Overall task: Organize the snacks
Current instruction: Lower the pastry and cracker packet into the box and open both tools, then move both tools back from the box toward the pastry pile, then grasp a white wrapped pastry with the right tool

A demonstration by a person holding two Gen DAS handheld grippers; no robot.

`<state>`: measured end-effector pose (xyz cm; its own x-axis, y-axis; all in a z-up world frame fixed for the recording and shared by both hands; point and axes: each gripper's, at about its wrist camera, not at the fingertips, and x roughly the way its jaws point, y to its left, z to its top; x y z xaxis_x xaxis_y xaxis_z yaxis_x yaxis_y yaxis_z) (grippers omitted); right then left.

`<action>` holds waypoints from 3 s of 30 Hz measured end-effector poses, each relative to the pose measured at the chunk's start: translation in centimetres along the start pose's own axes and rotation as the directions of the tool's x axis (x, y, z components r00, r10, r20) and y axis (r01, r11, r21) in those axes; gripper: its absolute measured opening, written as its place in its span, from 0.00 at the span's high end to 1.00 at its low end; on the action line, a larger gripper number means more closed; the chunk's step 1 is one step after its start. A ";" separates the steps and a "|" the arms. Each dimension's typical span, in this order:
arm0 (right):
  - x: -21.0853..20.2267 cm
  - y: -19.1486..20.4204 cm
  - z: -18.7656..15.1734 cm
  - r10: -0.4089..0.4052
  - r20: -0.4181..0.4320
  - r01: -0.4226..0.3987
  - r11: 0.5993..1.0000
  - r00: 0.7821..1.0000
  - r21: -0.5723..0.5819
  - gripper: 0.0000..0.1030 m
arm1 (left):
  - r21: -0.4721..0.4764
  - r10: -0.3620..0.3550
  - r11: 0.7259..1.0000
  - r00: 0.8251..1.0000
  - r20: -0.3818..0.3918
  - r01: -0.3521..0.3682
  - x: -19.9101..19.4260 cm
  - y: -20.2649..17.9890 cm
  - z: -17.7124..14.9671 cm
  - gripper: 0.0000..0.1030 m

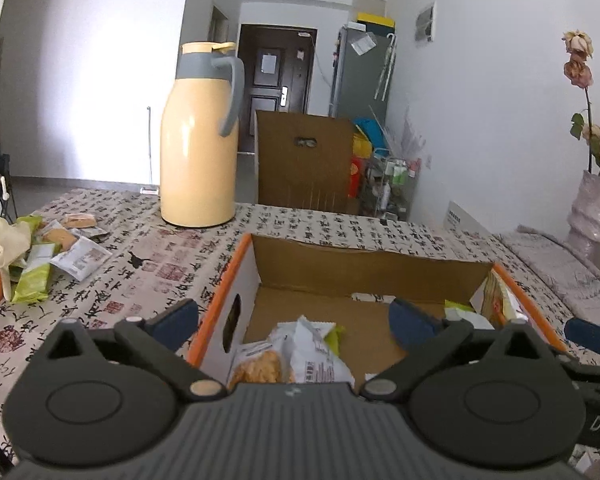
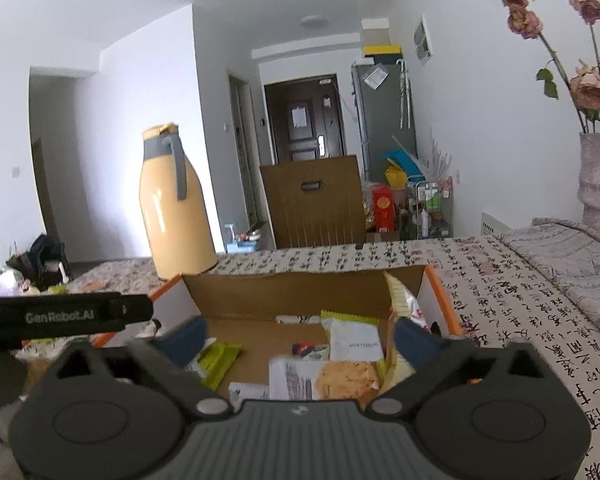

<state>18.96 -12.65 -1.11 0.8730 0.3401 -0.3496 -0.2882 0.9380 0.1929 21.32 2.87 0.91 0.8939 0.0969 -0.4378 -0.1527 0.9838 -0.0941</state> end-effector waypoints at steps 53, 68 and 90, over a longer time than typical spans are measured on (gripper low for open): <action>-10.5 -2.1 -4.9 -0.087 -0.134 0.083 0.996 0.987 -0.038 0.00 | 0.067 -0.011 0.998 0.997 -0.079 0.017 -8.0 3.6 -6.9 0.00; -10.0 -2.4 -8.2 -0.122 -0.252 0.121 0.992 0.960 -0.019 0.00 | 0.007 -0.059 0.998 0.994 -0.091 0.060 -7.4 5.2 -9.5 0.00; -5.5 -6.1 -8.5 -0.200 -0.357 0.211 0.977 0.913 -0.007 0.09 | -0.005 -0.061 0.998 0.992 -0.111 0.061 -7.0 5.3 -9.8 0.00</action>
<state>12.62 -19.63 -8.13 0.7138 0.1471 -0.6847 -0.1002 0.9891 0.1080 10.11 5.94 -5.25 0.8490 0.0191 -0.5280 -0.1000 0.9871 -0.1252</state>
